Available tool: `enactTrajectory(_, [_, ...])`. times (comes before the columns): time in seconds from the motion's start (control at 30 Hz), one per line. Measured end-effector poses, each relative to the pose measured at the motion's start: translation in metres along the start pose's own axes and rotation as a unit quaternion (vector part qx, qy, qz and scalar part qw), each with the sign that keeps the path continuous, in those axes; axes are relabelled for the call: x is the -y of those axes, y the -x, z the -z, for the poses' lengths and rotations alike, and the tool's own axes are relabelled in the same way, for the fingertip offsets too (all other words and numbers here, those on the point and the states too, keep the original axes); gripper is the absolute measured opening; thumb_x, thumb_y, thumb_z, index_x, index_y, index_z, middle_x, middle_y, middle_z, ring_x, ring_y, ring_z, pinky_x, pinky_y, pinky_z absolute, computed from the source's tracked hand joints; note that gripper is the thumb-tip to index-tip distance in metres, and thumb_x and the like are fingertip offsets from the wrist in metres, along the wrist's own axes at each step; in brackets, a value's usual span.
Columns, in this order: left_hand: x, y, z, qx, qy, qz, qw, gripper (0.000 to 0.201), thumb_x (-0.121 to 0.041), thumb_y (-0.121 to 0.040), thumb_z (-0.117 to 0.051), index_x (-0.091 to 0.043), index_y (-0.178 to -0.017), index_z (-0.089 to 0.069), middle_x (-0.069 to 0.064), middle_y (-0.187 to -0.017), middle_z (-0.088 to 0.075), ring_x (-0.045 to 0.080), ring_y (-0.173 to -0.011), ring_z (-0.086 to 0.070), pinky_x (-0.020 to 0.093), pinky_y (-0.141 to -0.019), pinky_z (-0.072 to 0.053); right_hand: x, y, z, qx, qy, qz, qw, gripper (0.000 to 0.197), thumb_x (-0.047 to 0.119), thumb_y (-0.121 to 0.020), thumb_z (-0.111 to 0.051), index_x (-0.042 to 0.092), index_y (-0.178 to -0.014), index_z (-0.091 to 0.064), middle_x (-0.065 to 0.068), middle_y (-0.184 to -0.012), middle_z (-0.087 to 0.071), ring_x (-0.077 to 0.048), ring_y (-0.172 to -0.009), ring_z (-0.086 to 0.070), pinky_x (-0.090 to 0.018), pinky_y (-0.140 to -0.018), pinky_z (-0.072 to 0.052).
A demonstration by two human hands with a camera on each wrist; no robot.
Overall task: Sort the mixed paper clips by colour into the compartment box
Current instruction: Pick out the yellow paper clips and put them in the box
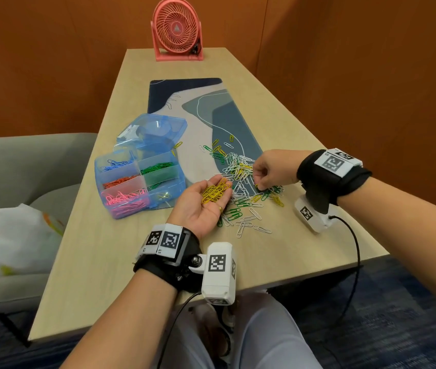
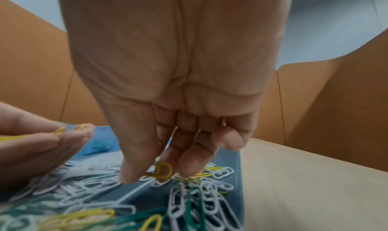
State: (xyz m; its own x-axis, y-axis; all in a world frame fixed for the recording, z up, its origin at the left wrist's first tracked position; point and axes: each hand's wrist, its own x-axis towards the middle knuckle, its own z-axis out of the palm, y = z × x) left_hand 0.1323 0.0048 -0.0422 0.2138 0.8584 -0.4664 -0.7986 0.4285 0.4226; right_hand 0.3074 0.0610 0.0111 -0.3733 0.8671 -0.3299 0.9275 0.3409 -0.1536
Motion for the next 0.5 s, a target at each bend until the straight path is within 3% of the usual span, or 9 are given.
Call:
enactTrajectory(0.1, [0.000, -0.001, 0.000, -0.002, 0.002, 0.001, 1.000, 0.037, -0.016, -0.102, -0.029, 0.006, -0.091, -0.057, 0.018, -0.092, -0.058, 0.028, -0.084, -0.058, 0.041, -0.092, -0.044, 0.005, 0.001, -0.004, 0.010, 0.007, 0.008, 1.000, 0.016, 0.012, -0.081, -0.069, 0.021, -0.072, -0.059, 0.009, -0.067, -0.056, -0.011, -0.065, -0.049, -0.021, -0.058, -0.039])
enactTrajectory(0.2, [-0.001, -0.001, 0.001, -0.006, 0.005, 0.000, 1.000, 0.037, -0.016, -0.102, -0.029, 0.006, -0.093, -0.057, 0.018, -0.094, -0.059, 0.028, -0.086, -0.058, 0.039, -0.099, -0.043, 0.007, 0.001, -0.010, 0.029, 0.011, 0.008, 0.999, 0.016, 0.015, -0.077, -0.075, 0.022, -0.081, -0.062, 0.011, -0.070, -0.057, -0.009, -0.068, -0.052, -0.019, -0.059, -0.040])
enactTrajectory(0.33, [0.000, -0.002, 0.001, -0.007, 0.000, 0.000, 1.000, 0.037, -0.016, -0.102, -0.028, 0.006, -0.093, -0.057, 0.018, -0.093, -0.059, 0.028, -0.087, -0.058, 0.038, -0.102, -0.041, 0.007, 0.005, -0.010, 0.026, -0.019, 0.020, 0.999, 0.019, 0.011, -0.076, -0.076, 0.022, -0.085, -0.063, 0.010, -0.070, -0.059, -0.009, -0.067, -0.053, -0.021, -0.062, -0.042])
enactTrajectory(0.5, [0.000, -0.001, 0.001, -0.008, -0.004, -0.005, 1.000, 0.037, -0.016, -0.102, -0.029, 0.006, -0.092, -0.057, 0.018, -0.092, -0.059, 0.028, -0.086, -0.058, 0.038, -0.102, -0.041, 0.011, 0.006, -0.011, 0.027, 0.008, 0.031, 0.999, 0.014, 0.013, -0.080, -0.074, 0.022, -0.088, -0.066, 0.012, -0.070, -0.057, -0.002, -0.062, -0.050, -0.015, -0.056, -0.038])
